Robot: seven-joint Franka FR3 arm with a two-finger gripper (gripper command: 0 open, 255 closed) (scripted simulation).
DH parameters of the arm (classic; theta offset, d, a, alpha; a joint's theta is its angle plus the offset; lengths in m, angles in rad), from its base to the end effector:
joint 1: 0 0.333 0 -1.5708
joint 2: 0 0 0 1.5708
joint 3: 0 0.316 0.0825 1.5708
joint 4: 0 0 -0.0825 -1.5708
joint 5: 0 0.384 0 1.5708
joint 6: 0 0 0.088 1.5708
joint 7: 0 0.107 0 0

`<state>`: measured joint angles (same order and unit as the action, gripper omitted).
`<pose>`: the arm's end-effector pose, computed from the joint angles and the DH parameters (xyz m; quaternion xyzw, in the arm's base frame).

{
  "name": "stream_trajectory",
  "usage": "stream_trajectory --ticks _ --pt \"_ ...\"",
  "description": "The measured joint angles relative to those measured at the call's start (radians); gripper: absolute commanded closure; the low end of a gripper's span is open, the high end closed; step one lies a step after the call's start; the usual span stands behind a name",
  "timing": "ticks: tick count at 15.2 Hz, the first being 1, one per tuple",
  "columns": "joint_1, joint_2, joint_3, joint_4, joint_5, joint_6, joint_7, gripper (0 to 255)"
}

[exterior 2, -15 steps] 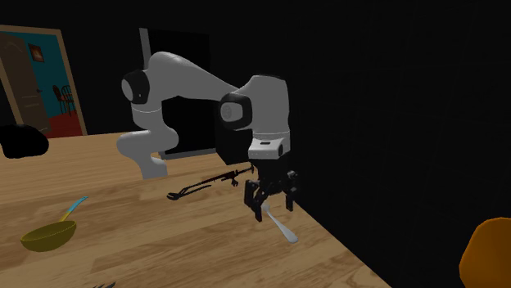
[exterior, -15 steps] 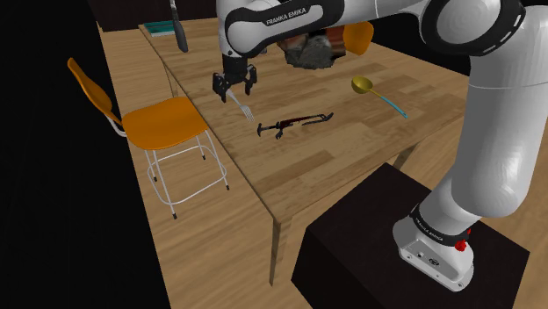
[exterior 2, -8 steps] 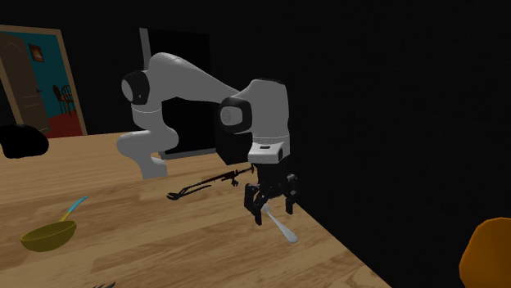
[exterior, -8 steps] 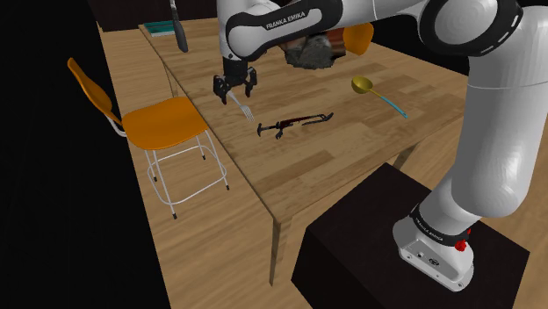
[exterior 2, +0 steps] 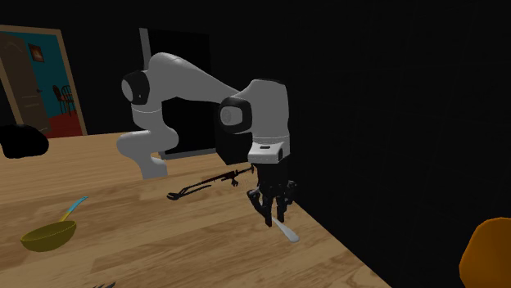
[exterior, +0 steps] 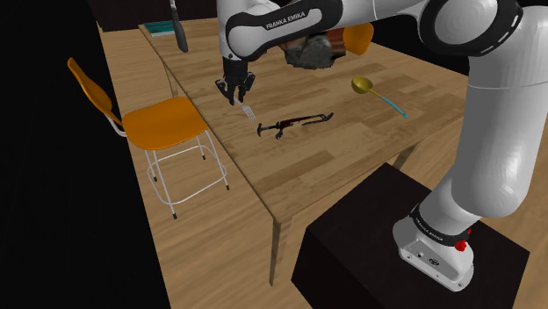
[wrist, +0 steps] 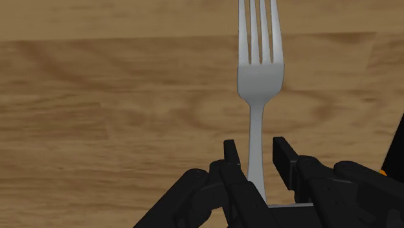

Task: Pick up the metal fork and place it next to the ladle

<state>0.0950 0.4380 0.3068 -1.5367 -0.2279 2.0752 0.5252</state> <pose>0.6521 0.2312 0.4230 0.9969 -0.0301 0.0726 0.0080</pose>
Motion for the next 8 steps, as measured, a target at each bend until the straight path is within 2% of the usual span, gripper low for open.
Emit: stream_trajectory --ticks 8 --pt "-0.001 -0.013 0.003 0.034 0.008 -0.046 -0.009 255"
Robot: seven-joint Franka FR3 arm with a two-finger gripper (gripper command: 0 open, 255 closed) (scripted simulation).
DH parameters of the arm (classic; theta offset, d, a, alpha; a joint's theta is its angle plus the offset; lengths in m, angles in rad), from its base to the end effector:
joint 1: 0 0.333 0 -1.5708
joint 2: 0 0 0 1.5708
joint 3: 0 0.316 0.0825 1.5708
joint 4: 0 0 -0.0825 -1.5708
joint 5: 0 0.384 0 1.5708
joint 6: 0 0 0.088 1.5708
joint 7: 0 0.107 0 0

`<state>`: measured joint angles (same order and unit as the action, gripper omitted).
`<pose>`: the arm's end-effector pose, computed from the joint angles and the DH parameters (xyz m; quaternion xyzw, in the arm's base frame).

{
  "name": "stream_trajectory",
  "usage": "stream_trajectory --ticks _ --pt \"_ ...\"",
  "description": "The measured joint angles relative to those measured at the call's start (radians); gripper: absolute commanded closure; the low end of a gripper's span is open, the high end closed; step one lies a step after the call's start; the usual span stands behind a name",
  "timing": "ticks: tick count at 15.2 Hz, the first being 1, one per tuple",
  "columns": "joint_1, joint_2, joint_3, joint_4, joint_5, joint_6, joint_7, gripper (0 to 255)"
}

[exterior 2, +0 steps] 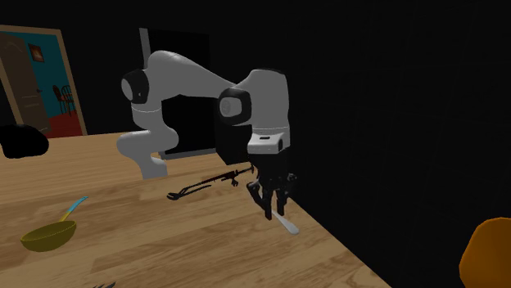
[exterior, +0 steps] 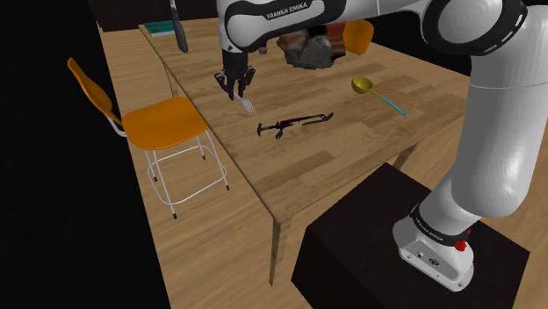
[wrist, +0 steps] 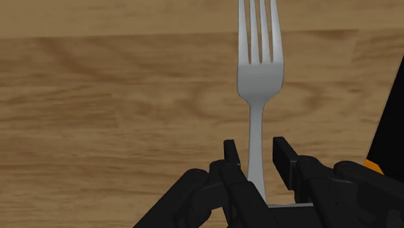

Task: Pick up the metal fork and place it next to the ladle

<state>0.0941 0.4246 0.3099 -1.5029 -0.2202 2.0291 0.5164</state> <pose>0.6520 0.2303 0.4439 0.9969 -0.0302 0.0726 0.0080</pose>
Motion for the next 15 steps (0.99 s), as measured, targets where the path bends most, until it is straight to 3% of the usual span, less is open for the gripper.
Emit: stream_trajectory --ticks 15 --pt "0.014 -0.009 0.008 0.189 0.013 -0.196 -0.022 255"
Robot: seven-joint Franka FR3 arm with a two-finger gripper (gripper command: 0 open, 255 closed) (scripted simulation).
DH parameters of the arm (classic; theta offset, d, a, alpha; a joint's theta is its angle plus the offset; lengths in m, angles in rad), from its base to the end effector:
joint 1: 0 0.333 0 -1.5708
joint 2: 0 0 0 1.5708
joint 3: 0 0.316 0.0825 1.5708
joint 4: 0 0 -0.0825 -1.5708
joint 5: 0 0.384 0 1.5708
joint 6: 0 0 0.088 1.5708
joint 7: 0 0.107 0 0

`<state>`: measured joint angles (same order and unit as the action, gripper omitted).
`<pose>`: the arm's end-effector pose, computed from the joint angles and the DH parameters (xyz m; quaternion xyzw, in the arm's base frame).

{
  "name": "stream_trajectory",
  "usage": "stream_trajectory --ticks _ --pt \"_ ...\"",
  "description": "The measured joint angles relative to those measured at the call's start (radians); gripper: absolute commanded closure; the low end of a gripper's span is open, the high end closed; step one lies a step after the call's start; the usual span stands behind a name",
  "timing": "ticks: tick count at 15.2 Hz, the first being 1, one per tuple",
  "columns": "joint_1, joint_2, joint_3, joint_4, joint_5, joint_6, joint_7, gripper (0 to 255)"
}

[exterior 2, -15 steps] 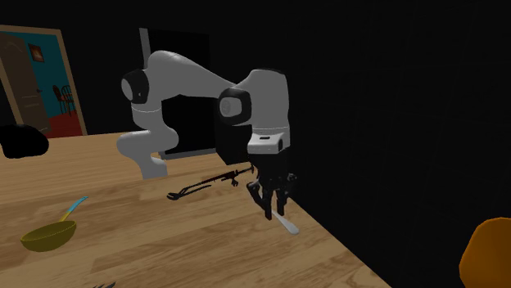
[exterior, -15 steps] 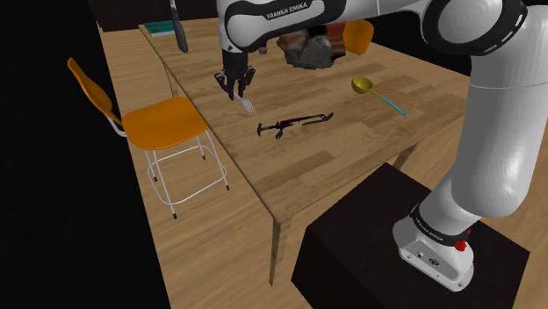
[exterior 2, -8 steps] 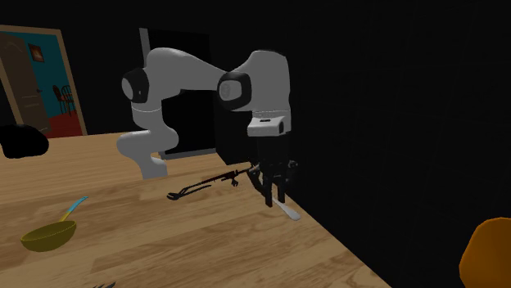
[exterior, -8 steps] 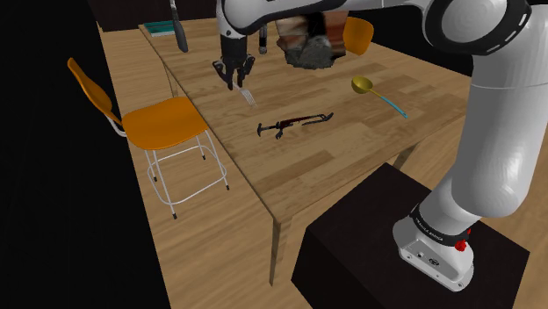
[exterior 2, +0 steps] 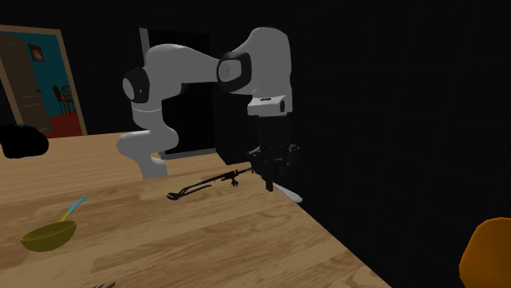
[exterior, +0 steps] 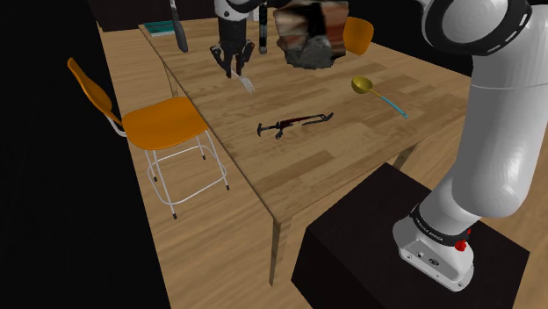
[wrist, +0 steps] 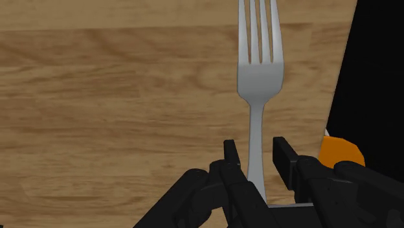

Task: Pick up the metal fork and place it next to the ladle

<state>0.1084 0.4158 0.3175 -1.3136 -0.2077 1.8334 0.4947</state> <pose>0.6520 0.2316 0.5232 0.9969 -0.0302 0.0727 0.0080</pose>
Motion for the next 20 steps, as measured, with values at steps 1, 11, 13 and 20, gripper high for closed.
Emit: stream_trajectory --ticks 1,11,13,20 --pt "0.002 0.002 0.0 0.018 0.0 -0.015 -0.002 255" --pt "-0.112 -0.151 -0.021 -0.151 0.066 0.017 -0.124 255" --pt "-0.148 -0.194 -0.034 -0.205 0.087 0.033 -0.172 255" --pt "-0.254 -0.298 -0.09 -0.341 0.146 0.078 -0.338 255"
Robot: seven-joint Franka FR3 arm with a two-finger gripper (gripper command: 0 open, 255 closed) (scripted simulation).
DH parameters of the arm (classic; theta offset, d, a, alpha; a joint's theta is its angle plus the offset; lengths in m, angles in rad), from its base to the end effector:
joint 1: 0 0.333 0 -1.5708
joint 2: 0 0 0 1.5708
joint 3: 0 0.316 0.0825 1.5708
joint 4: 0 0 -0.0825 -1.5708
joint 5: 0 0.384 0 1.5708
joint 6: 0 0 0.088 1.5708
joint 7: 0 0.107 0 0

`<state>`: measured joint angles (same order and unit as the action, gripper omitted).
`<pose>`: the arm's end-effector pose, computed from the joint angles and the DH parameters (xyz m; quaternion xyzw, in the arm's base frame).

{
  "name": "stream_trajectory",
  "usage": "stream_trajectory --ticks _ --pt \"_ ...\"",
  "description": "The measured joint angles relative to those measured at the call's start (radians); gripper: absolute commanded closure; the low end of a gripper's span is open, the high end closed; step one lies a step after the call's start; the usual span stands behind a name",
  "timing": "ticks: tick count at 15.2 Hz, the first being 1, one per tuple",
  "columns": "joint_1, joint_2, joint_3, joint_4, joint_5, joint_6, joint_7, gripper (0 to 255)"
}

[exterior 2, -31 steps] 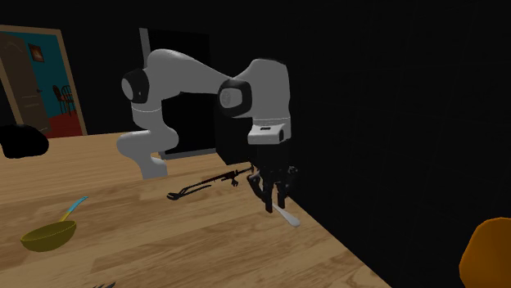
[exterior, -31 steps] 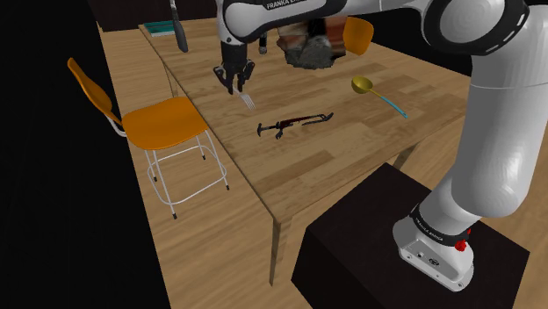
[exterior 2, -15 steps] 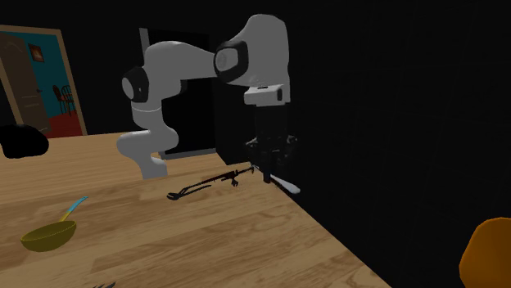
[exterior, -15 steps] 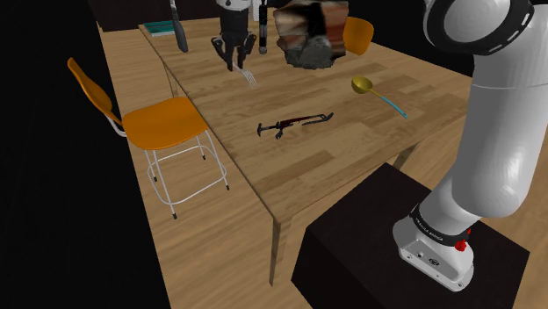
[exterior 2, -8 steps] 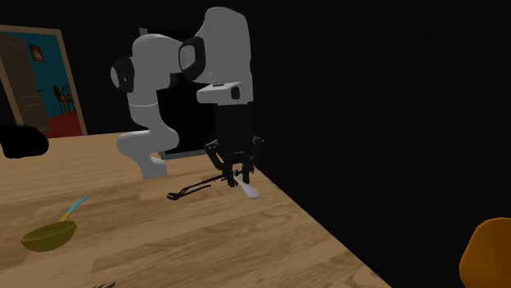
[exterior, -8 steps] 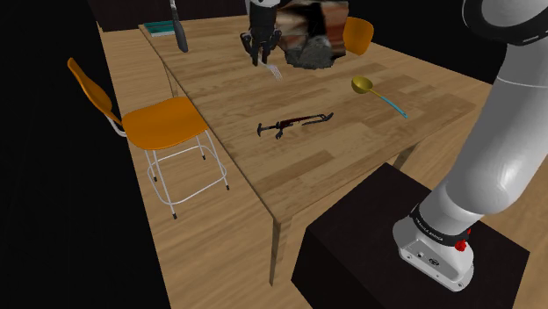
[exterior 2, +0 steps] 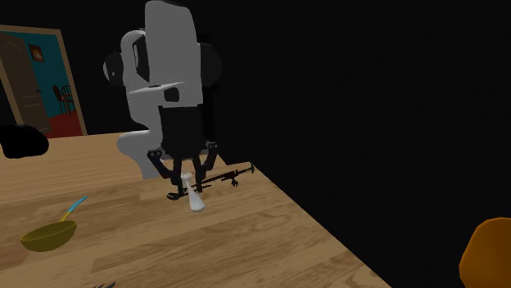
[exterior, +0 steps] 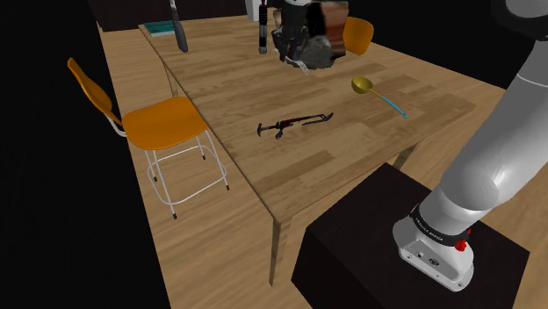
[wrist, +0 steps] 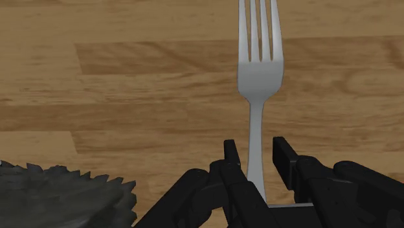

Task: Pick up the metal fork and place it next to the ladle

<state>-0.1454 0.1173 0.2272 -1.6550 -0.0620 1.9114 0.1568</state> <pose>0.6119 0.0391 0.5492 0.9969 -0.0308 0.0725 0.0082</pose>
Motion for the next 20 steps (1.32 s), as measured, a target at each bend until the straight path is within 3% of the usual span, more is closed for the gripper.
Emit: stream_trajectory --ticks 8,20 --pt "-0.106 -0.075 -0.083 -0.098 0.05 0.029 -0.198 255" --pt "-0.251 -0.058 -0.214 -0.067 0.098 0.011 -0.488 255"
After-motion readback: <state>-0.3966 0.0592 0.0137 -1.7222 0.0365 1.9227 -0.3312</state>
